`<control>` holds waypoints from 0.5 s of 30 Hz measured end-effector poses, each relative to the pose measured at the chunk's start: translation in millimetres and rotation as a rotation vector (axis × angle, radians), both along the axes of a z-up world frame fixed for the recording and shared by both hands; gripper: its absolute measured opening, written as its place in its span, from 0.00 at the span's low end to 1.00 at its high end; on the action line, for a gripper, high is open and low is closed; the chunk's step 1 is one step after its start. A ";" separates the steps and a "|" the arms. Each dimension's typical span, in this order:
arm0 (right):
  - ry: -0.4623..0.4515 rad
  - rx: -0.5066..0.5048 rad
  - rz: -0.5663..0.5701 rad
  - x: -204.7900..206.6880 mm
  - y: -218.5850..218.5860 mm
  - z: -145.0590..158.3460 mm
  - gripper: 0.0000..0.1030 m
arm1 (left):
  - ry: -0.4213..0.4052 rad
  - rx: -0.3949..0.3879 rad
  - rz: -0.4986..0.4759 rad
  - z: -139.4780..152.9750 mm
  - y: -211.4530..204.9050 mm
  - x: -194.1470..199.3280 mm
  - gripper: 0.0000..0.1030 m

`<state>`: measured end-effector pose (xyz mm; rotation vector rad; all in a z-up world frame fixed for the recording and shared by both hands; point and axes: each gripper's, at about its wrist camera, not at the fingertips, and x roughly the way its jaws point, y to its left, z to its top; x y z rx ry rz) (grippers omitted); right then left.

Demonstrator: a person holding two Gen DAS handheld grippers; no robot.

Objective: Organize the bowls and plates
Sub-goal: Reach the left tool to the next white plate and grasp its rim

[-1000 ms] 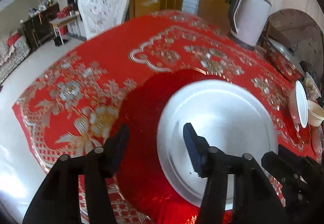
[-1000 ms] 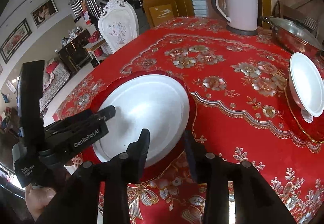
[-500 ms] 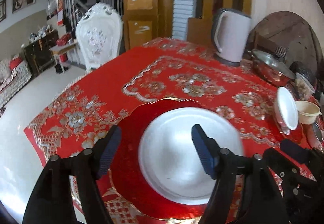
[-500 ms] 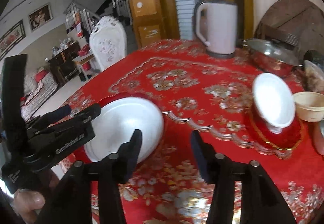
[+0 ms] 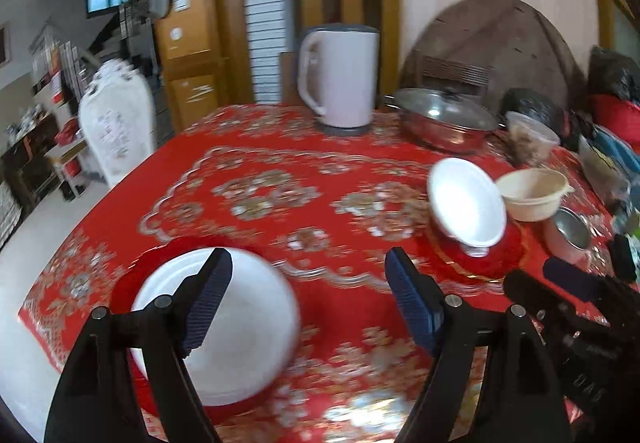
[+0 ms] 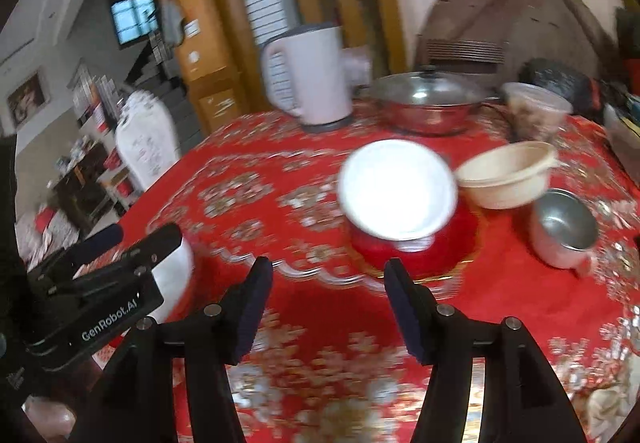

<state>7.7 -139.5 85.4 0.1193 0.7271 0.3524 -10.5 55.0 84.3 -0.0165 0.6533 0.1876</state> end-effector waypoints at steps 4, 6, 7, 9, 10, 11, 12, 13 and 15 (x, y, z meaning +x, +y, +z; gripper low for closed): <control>-0.002 0.002 -0.068 11.9 -31.0 4.5 0.59 | 0.019 -0.020 -0.044 1.9 -28.7 19.2 0.77; 0.000 -0.003 -0.088 21.2 -41.2 5.2 0.59 | 0.036 -0.016 -0.051 0.7 -41.9 31.1 0.77; 0.003 -0.001 -0.094 27.2 -45.0 4.8 0.59 | 0.039 -0.014 -0.057 0.0 -46.4 34.9 0.77; 0.015 0.009 -0.105 39.2 -51.3 0.6 0.59 | 0.052 0.001 -0.054 -1.6 -57.4 46.6 0.77; 0.023 0.018 -0.106 44.0 -53.8 -1.2 0.59 | 0.057 0.001 -0.053 -2.2 -60.0 50.3 0.77; 0.038 0.040 -0.106 52.0 -57.9 -4.3 0.59 | 0.060 -0.003 -0.054 -2.9 -63.7 55.2 0.77; 0.050 0.052 -0.108 56.7 -59.8 -6.8 0.59 | 0.066 0.000 -0.049 -4.4 -67.5 62.9 0.77; 0.060 0.056 -0.111 62.7 -61.4 -9.3 0.59 | 0.074 0.007 -0.040 -6.0 -70.0 67.7 0.77; 0.070 0.044 -0.118 71.5 -64.6 -13.2 0.59 | 0.087 0.014 -0.036 -10.5 -75.9 77.8 0.77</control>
